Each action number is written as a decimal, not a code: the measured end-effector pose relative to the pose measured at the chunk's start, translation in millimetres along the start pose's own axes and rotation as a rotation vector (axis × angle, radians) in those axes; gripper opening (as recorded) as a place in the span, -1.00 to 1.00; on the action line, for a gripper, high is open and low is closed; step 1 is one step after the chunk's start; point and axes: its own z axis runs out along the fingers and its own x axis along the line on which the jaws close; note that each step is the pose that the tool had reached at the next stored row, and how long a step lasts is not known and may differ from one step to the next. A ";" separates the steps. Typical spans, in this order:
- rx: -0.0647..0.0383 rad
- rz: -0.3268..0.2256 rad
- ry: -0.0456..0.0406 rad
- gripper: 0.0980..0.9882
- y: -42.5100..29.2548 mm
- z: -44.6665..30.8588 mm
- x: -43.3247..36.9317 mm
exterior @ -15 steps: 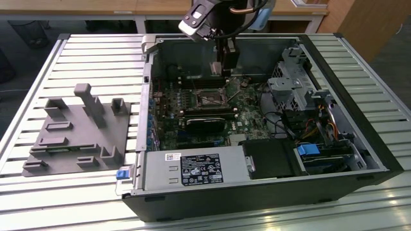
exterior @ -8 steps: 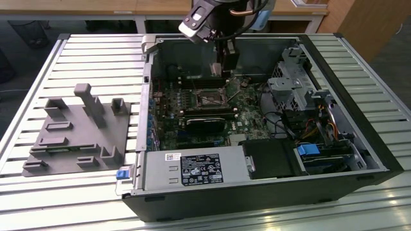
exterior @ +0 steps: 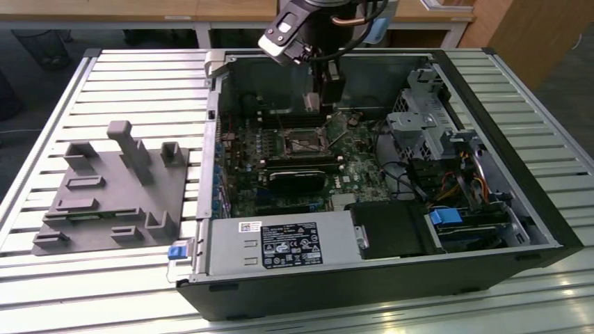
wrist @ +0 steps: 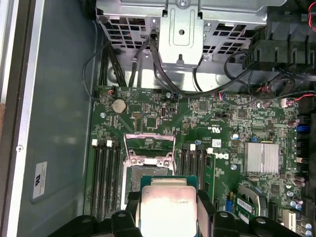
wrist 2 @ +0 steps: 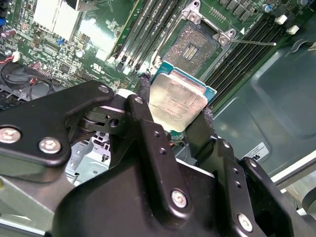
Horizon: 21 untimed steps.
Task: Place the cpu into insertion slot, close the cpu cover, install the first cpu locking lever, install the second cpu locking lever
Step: 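Place the cpu into insertion slot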
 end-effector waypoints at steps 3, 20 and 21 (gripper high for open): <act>0.000 0.000 0.0000 0.00 -0.1 1.4 0.0; 0.000 0.000 -0.0003 0.00 -0.8 8.7 -0.1; 0.000 0.000 -0.0002 0.00 -0.8 9.2 -0.1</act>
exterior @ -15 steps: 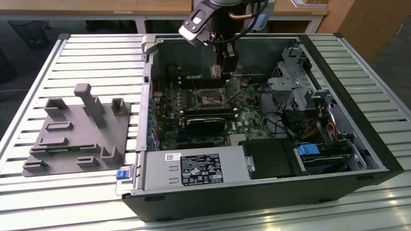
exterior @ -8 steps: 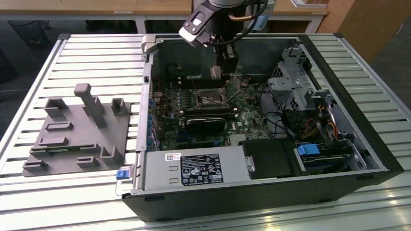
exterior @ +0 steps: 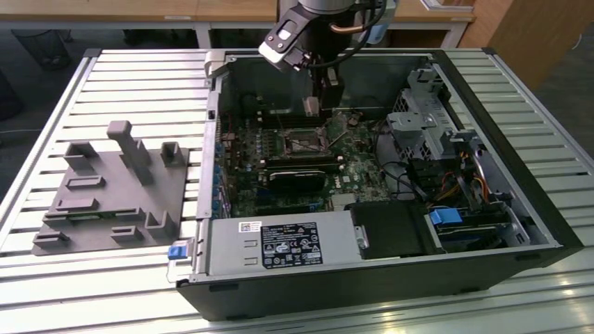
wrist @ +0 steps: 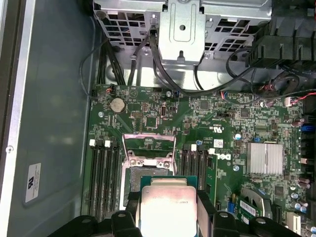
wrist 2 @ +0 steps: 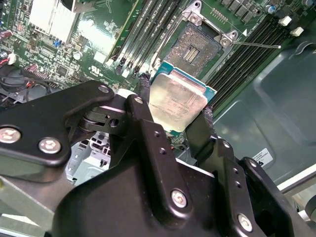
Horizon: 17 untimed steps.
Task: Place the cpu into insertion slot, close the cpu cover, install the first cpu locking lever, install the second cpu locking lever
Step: 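Place the cpu into insertion slot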
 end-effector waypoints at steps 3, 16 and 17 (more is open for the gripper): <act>0.000 0.000 0.0000 0.00 -0.1 1.4 0.0; 0.000 0.000 -0.0001 0.00 -0.6 7.2 -0.1; 0.000 0.000 0.0000 0.00 -0.7 7.6 -0.1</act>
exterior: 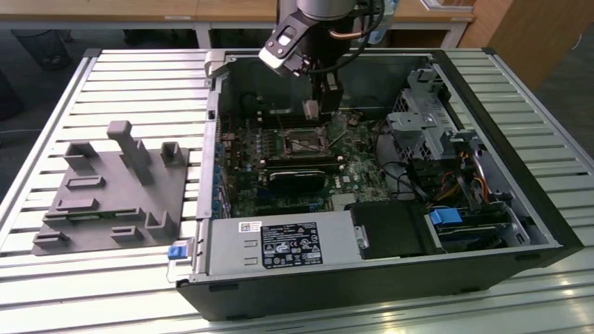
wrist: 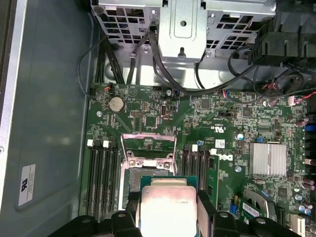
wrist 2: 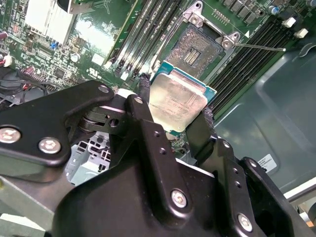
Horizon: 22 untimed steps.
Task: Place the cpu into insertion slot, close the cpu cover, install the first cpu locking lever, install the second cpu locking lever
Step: 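Place the cpu into insertion slot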
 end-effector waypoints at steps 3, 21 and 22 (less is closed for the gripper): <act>0.000 0.000 0.0000 0.00 -0.1 1.2 0.0; 0.000 0.004 -0.0035 0.00 -1.8 21.4 0.5; 0.000 0.003 -0.0035 0.00 -2.0 23.2 0.6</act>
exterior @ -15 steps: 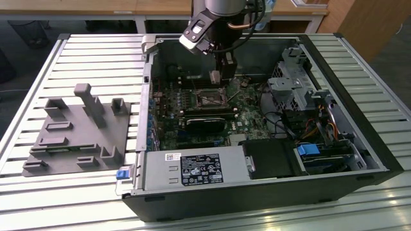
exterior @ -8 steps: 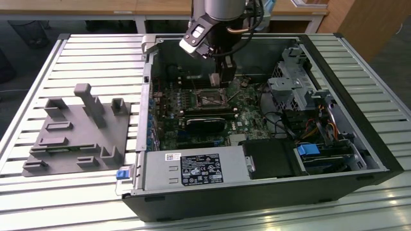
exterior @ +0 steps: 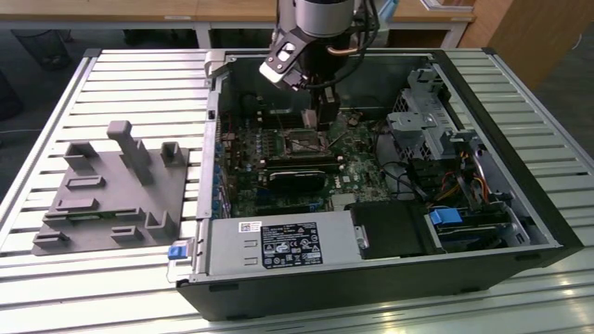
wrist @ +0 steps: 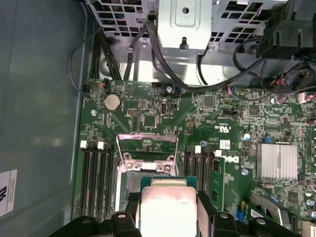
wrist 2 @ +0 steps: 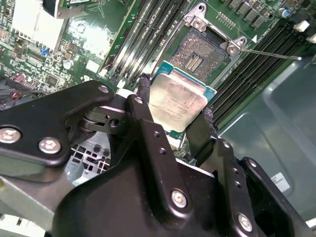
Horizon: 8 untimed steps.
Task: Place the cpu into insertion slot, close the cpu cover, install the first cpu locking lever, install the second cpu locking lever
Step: 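Place the cpu into insertion slot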
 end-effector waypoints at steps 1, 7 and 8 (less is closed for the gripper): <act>0.000 0.000 0.0000 0.00 -0.2 1.8 0.1; 0.000 0.000 0.0000 0.00 -0.8 9.3 0.2; 0.000 0.000 0.0000 0.00 -0.9 10.5 0.2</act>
